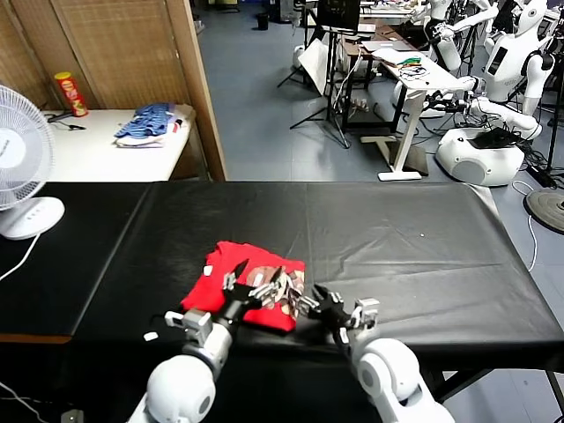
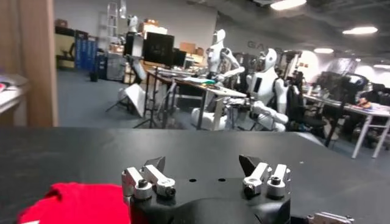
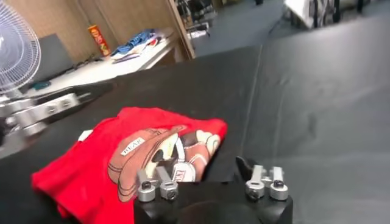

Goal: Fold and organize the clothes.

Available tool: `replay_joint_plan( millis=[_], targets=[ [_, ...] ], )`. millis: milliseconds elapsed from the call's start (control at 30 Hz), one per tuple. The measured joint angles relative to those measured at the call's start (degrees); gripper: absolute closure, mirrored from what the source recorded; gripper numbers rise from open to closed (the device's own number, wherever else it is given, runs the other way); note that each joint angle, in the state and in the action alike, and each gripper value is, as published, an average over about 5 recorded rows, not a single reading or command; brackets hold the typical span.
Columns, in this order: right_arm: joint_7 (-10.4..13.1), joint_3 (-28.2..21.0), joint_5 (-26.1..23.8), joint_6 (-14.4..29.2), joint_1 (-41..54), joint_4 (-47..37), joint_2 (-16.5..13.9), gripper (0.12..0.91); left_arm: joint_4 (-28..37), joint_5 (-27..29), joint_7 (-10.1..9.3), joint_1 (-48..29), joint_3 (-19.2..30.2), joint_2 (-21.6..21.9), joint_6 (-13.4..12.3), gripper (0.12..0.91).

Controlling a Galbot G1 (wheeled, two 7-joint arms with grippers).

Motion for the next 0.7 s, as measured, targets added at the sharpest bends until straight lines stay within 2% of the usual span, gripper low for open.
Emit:
replay_joint_plan(
  millis=[100, 167, 233, 333, 400, 500, 600, 700],
  targets=[
    [-0.2, -0.4, 0.3, 0.7, 1.6, -2.7, 0.8, 0.599, -0.6, 0.0, -0.37, 1.0, -0.9, 0.1, -0.5, 0.232],
    [-1.2, -0.6, -0.8, 1.9, 2.6, -4.4, 1.0, 0.699, -0.9, 0.0, -0.66, 1.7, -1.4, 0.1, -1.4, 0.232],
    [-3.0, -0.8, -3.2, 3.7, 3.6, -5.9, 0.8, 0.811, -1.0, 0.0, -0.90, 2.4, -1.9, 0.1, -2.5, 0.232],
    [-7.0, -1.3, -10.0, 8.4, 5.2, -8.2, -0.2, 0.895, -1.0, 0.0, -1.12, 3.2, -2.6, 0.1, -3.5, 0.232],
    [-9.6, -1.5, -16.0, 12.2, 5.8, -9.3, -1.2, 0.895, -0.9, 0.2, -1.47, 3.7, -3.0, 0.2, -3.8, 0.232],
    [-11.8, -1.1, -24.4, 18.0, 5.5, -9.9, -3.2, 0.806, -0.6, 0.5, -2.10, 4.2, -3.4, 0.5, -3.8, 0.232],
    [-11.8, -0.1, -29.4, 23.0, 3.9, -9.1, -5.5, 0.642, -0.1, 0.7, -2.23, 5.0, -4.1, 1.2, -3.8, 0.232],
    [-10.1, 1.1, -31.2, 25.7, 1.2, -6.8, -7.5, 0.475, 0.5, 1.2, -2.21, 5.8, -4.7, 1.8, -5.0, 0.232]
  ],
)
